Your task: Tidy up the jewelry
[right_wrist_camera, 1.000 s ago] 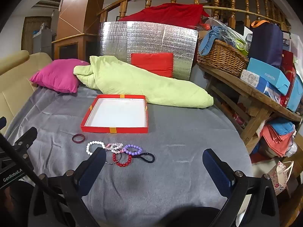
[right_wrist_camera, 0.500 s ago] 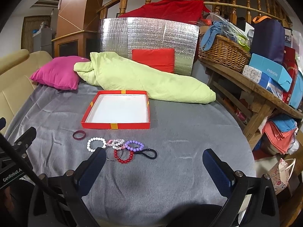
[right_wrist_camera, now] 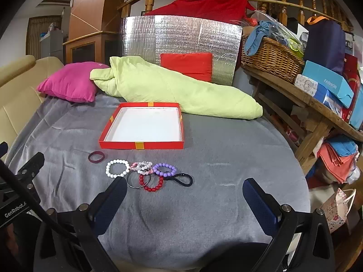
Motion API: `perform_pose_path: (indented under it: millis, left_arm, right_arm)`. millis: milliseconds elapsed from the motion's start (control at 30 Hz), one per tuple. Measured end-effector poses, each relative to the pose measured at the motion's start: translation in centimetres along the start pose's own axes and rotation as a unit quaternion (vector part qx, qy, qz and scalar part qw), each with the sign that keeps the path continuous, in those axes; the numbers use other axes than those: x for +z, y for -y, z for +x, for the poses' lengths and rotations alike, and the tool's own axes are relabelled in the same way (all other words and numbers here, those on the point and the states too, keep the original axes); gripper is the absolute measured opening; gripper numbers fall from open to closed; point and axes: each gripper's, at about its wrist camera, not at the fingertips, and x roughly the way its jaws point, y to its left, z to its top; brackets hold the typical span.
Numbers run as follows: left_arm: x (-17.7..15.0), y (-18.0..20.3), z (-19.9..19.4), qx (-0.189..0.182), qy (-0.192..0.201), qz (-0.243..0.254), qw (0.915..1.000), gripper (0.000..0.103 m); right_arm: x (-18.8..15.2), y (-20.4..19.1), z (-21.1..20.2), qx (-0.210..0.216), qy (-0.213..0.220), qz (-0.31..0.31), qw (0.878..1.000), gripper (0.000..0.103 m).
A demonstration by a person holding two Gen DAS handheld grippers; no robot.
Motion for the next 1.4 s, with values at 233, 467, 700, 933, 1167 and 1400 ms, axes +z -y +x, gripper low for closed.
perform_pose_path:
  millis: [233, 467, 700, 933, 1167, 1400]
  left_arm:
    - [-0.4, 0.1, 0.9, -0.002, -0.009, 0.001, 1.0000, 0.103]
    - [-0.6, 0.4, 1.7, -0.003, -0.017, 0.002, 0.9998, 0.103]
    - [-0.8, 0.6, 2.6, -0.002, -0.024, 0.004, 0.9997, 0.103]
    - [-1.1, 0.8, 3.9, -0.004, -0.034, 0.009, 0.9994, 0.103]
    - [-2.1, 0.9, 7.7, -0.048, -0.080, -0.004, 0.9956, 0.103]
    - [-3.0, 1.3, 12.0, -0.094, -0.117, -0.010, 0.9887, 0.103]
  right_arm:
    - [-0.2, -0.1, 1.0, 0.000, -0.010, -0.002, 1.000, 0.103]
    - [-0.4, 0.0, 2.0, 0.001, -0.020, 0.002, 1.000, 0.103]
    - [-0.4, 0.2, 3.2, 0.002, -0.029, 0.005, 1.000, 0.103]
    - [-0.7, 0.6, 5.0, 0.023, -0.038, 0.008, 0.999, 0.103]
    - [-2.0, 3.2, 9.9, 0.130, -0.081, 0.049, 0.987, 0.103]
    - [-1.9, 4.6, 14.8, 0.186, -0.118, 0.082, 0.972, 0.099]
